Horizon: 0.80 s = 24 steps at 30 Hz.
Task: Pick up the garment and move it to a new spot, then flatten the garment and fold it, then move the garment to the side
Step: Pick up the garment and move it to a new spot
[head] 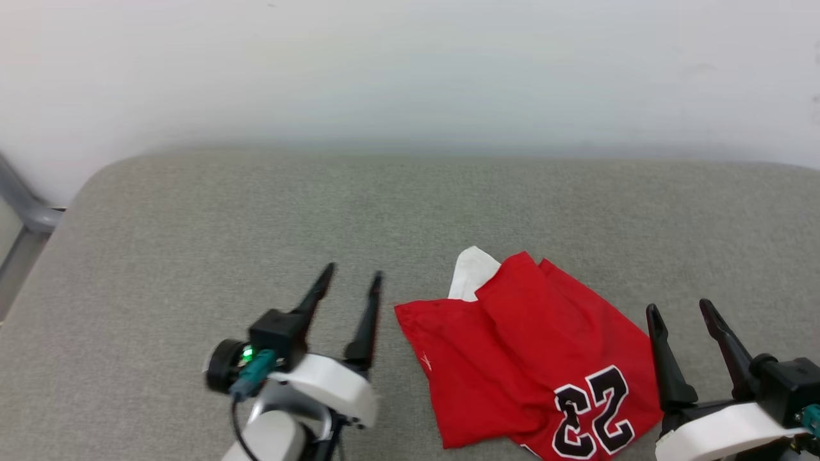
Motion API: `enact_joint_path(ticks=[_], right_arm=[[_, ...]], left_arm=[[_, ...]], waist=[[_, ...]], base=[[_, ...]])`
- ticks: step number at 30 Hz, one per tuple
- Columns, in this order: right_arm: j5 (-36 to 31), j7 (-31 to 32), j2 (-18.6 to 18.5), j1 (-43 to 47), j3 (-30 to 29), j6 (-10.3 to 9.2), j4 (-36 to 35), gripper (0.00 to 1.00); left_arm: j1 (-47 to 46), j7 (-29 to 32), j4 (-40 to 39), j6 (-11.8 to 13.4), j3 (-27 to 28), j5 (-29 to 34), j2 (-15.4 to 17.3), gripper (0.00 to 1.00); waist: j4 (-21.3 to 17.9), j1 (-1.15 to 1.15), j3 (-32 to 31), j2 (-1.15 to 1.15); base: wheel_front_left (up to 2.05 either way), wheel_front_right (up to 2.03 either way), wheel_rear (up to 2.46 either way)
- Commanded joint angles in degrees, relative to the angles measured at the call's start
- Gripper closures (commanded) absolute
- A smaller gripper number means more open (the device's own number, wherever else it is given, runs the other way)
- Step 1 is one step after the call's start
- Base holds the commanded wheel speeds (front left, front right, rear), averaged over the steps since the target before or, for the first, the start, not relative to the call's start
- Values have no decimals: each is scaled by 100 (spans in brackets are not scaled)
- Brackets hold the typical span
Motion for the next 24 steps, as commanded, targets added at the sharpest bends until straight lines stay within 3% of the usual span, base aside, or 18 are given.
enact_joint_path(ticks=[1, 6, 13, 24], right_arm=[[-2, 5, 11, 94, -6, -4, -36, 0], [32, 51, 11, 203, -43, -4, -75, 0], [64, 85, 11, 369, -111, -4, -99, 0], [147, 95, 11, 440, -143, -4, -169, 0]], left_arm=[[116, -24, -35, 66, 113, -23, 73, 0], [515, -48, -222, 260, 560, -66, 377, 0], [1030, -55, -502, 326, 852, -8, 665, 0], [1283, -19, -673, 354, 767, 2, 722, 0]], waist=[[107, 0, -97, 0], [171, 0, -186, 0], [162, 0, -322, 0], [41, 0, -356, 0]], base=[[0, 0, 0], [0, 0, 0], [0, 0, 0], [0, 0, 0]])
